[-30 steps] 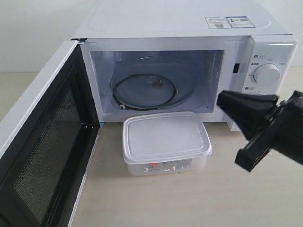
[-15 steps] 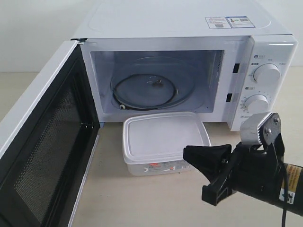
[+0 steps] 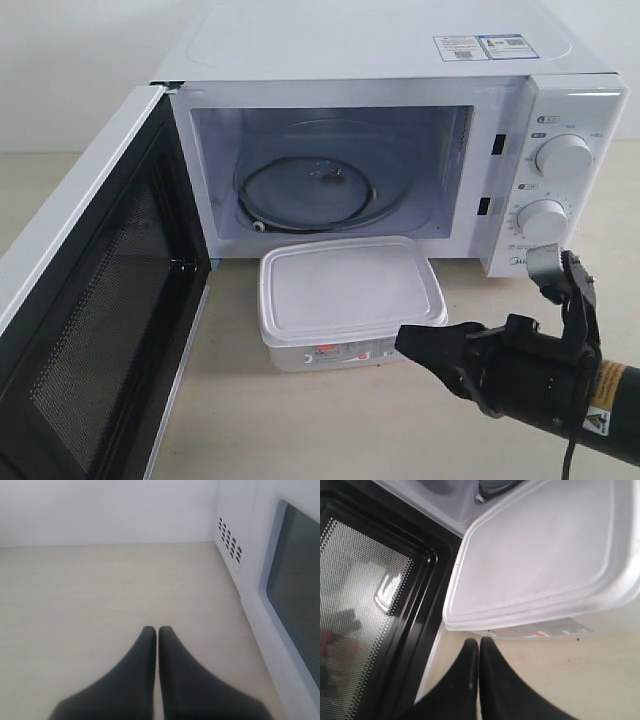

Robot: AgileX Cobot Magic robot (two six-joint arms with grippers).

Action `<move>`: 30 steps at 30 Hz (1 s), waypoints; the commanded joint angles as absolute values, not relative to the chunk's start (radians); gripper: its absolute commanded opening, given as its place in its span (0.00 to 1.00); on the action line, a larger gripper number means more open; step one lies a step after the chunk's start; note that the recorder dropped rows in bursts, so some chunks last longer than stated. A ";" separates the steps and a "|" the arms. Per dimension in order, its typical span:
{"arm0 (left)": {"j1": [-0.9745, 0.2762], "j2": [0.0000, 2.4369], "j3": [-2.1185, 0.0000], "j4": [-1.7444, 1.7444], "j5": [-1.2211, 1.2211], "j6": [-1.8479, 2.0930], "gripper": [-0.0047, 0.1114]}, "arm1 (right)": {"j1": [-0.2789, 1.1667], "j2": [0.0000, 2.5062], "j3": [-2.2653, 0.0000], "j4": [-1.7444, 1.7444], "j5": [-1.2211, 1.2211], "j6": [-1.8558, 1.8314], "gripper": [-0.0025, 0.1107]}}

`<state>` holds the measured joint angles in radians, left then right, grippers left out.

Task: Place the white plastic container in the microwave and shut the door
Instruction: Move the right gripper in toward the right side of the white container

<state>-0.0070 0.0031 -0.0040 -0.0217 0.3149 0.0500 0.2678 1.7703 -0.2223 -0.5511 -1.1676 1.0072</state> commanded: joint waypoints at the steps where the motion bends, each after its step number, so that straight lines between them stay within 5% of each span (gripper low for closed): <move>1: -0.010 0.000 0.000 -0.027 0.311 0.053 0.08 | 0.278 1.773 -0.222 -0.582 -1.174 1.177 0.02; 13: -0.010 0.000 0.000 -0.027 0.311 0.053 0.08 | 0.570 1.773 -0.222 -0.203 -1.158 1.219 0.02; 23: -0.010 0.000 0.000 -0.027 0.311 0.053 0.08 | 1.175 1.778 -0.263 0.755 -1.056 1.326 0.02; 30: -0.010 0.000 0.000 -0.027 0.311 0.053 0.08 | 1.208 1.838 -0.399 0.960 -0.952 1.242 0.02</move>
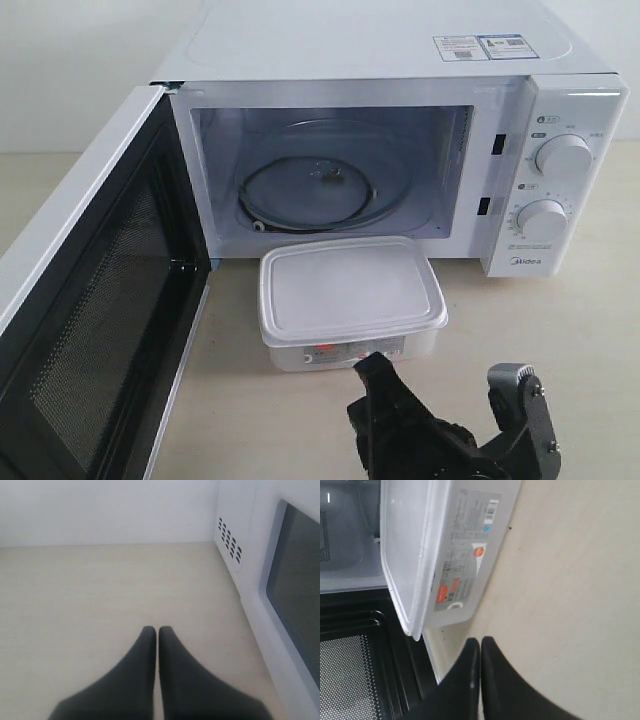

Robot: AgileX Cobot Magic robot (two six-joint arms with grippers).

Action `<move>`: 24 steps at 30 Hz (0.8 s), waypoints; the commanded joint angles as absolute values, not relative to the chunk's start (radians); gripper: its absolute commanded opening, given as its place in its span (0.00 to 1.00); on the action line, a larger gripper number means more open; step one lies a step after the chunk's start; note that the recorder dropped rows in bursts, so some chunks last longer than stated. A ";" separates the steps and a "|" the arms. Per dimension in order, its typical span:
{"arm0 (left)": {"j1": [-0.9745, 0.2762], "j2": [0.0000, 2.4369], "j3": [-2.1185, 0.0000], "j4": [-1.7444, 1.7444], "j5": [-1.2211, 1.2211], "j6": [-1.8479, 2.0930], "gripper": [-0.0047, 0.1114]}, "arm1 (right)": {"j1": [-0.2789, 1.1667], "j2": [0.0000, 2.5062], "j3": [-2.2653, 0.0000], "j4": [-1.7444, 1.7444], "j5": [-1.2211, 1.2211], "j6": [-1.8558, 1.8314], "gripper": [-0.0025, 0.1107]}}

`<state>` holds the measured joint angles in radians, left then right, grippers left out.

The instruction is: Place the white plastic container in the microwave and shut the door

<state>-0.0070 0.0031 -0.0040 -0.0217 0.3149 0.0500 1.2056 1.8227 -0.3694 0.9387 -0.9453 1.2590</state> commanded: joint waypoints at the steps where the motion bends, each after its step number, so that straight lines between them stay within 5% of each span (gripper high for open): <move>1: -0.010 0.000 0.000 -0.027 0.311 0.053 0.08 | 1.208 1.840 -0.401 0.960 -0.954 1.238 0.02; 24: -0.010 0.000 0.000 -0.027 0.311 0.053 0.08 | 1.206 1.956 -0.431 0.932 -1.209 1.227 0.02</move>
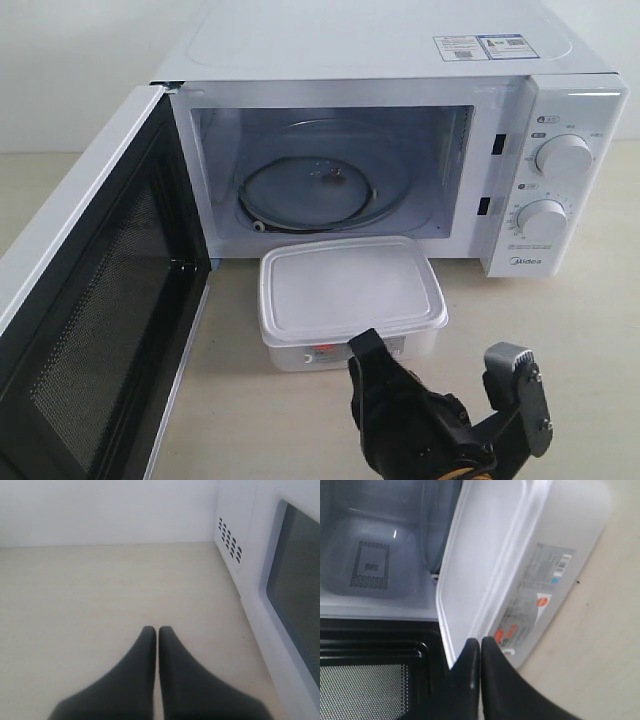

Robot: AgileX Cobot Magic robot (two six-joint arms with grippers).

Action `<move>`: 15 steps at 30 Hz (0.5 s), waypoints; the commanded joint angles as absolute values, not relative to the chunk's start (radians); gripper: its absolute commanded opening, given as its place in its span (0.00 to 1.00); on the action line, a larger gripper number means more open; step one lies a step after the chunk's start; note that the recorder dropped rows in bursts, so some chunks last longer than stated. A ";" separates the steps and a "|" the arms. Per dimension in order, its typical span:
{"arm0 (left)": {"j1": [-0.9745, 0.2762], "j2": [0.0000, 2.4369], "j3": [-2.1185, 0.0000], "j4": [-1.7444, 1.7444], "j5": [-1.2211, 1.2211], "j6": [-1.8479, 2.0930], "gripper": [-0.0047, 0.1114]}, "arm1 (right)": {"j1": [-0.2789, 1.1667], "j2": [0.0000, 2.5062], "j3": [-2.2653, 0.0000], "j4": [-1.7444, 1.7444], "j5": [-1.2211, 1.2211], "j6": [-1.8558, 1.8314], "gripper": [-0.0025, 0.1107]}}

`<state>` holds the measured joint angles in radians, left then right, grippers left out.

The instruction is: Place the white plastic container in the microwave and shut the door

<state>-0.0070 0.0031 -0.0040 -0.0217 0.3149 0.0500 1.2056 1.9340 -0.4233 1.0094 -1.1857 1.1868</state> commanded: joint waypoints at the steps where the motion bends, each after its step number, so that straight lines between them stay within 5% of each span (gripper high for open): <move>1: -0.010 0.000 0.000 -0.027 0.311 0.053 0.08 | 1.206 1.956 -0.431 0.930 -1.211 1.227 0.02; 7: -0.010 0.000 0.000 -0.027 0.311 0.053 0.08 | 1.206 1.954 -0.431 0.984 -1.208 1.227 0.07; 15: -0.010 0.000 0.000 -0.027 0.311 0.053 0.08 | 1.206 1.954 -0.431 1.058 -1.206 1.322 0.45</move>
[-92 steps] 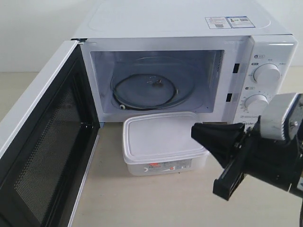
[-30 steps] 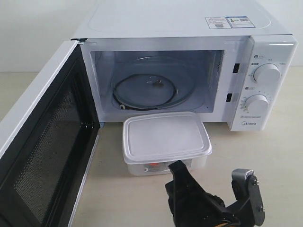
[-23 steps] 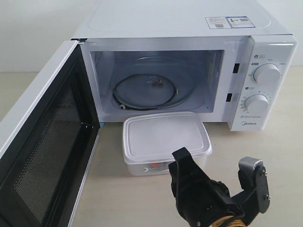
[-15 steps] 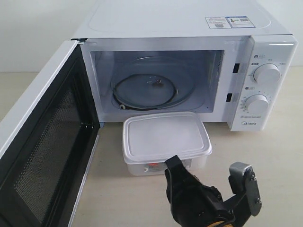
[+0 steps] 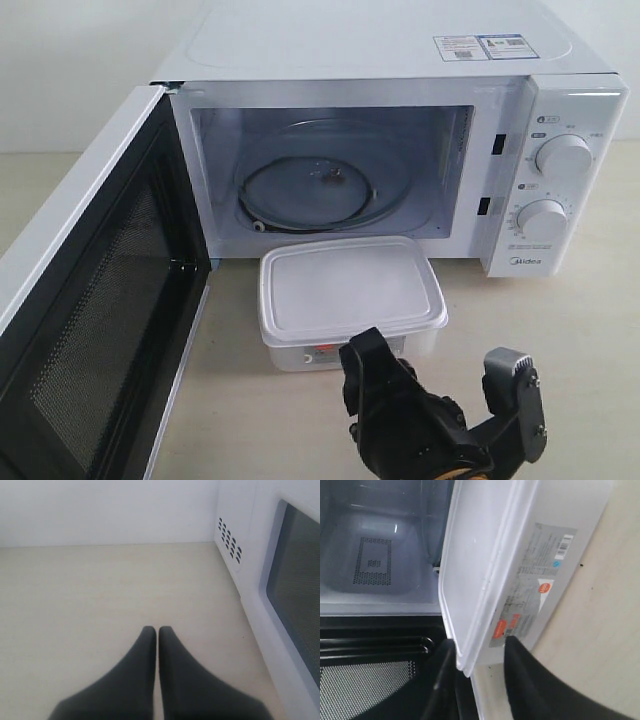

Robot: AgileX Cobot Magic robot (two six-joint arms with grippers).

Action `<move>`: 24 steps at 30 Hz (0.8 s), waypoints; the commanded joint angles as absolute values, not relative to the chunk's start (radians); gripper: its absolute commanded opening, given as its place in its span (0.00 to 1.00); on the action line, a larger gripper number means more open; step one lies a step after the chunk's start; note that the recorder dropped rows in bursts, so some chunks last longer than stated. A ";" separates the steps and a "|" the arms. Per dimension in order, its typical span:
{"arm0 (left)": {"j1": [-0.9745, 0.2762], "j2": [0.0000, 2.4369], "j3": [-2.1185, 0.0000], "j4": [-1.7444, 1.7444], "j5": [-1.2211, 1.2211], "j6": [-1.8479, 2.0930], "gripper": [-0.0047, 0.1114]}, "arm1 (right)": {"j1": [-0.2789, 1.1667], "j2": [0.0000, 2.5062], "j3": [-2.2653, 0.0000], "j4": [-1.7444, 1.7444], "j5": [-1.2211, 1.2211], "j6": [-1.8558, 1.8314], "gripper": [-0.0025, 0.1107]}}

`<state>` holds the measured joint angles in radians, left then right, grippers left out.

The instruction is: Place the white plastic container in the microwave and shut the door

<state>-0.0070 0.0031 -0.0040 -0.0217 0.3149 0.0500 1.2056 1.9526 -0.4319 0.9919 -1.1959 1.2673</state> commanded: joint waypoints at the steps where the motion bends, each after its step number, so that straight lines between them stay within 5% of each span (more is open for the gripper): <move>1: -0.010 0.000 0.000 -0.027 0.311 0.053 0.08 | 1.206 1.954 -0.431 1.082 -1.200 1.360 0.46; 11: -0.010 0.000 0.000 -0.027 0.311 0.053 0.08 | 1.190 1.954 -0.431 1.090 -1.180 1.465 0.46; 24: -0.010 0.000 0.000 -0.027 0.311 0.053 0.08 | 0.986 1.954 -0.561 0.804 -1.014 1.393 0.46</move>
<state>-0.0070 0.0031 -0.0040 -0.0217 0.3149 0.0500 1.0087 1.9529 -0.5417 0.8204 -1.0489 1.4314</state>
